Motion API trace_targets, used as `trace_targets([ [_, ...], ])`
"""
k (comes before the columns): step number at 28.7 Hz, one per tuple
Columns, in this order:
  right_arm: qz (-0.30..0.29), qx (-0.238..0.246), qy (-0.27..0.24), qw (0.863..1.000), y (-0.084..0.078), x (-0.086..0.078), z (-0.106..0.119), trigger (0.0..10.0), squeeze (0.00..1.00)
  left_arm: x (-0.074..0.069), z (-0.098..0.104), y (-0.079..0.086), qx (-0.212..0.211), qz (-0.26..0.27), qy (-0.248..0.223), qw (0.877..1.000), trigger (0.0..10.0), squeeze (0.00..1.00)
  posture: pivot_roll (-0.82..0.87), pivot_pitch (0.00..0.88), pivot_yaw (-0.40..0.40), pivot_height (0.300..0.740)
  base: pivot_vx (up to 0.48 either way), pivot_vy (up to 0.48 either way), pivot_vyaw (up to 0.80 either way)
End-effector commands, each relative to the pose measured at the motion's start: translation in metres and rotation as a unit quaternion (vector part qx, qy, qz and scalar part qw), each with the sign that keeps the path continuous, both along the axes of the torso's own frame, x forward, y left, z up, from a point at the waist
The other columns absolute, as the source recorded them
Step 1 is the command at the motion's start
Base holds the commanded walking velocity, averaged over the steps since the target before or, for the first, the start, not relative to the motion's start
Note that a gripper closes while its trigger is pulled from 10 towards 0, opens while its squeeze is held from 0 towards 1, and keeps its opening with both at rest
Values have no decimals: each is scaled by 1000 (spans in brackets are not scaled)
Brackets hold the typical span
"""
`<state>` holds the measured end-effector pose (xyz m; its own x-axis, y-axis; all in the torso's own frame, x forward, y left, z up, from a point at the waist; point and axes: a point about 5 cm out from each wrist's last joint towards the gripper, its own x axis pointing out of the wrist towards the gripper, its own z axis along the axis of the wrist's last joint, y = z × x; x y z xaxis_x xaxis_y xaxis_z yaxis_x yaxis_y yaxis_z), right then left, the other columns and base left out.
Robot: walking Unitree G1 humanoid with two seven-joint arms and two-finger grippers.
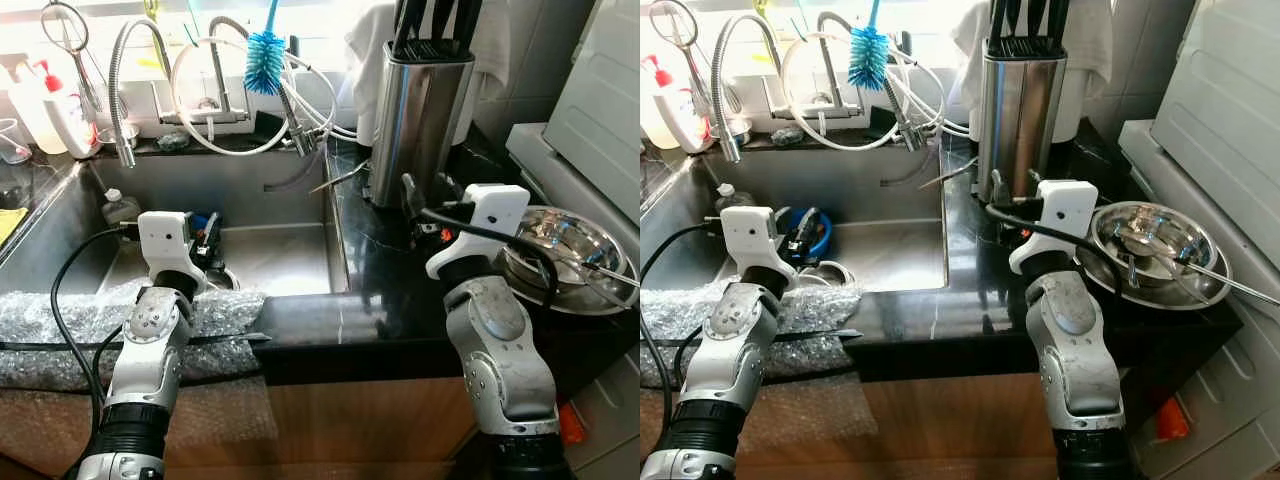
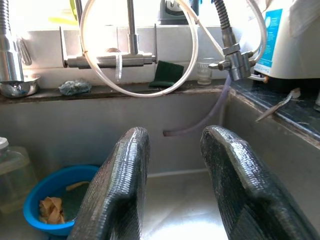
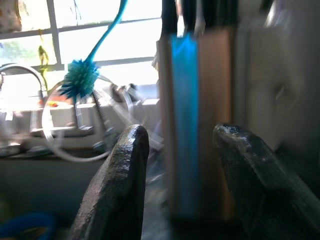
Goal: Kitchen organization
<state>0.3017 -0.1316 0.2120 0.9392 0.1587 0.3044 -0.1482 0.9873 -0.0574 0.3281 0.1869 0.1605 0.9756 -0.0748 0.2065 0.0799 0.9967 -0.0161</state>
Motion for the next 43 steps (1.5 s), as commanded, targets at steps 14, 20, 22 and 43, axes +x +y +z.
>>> trace_targets([
  [14, -88, -113, -82, 986, -6, -32, 5, 10000, 0, 2, -1, -4, 8, -7, 1, 1000, 10000, 0, -88, 0, 59, 740, 0, 0, 0],
  [20, -103, -136, -82, 982, -11, -46, -1, 10000, 0, 2, -2, -5, 8, -9, 3, 1000, 10000, 0, -94, 0, 61, 740, 0, 0, 0],
  [22, -108, -149, -80, 980, -12, -51, -5, 10000, 0, 3, -2, -5, 8, -10, 4, 1000, 10000, 0, -97, 0, 61, 740, 0, 0, 0],
  [43, -232, -186, -28, 954, -44, -82, -41, 10000, 0, 2, -6, -8, 7, -18, 8, 1000, 10000, 0, -108, 0, 59, 740, 0, 0, 0],
])
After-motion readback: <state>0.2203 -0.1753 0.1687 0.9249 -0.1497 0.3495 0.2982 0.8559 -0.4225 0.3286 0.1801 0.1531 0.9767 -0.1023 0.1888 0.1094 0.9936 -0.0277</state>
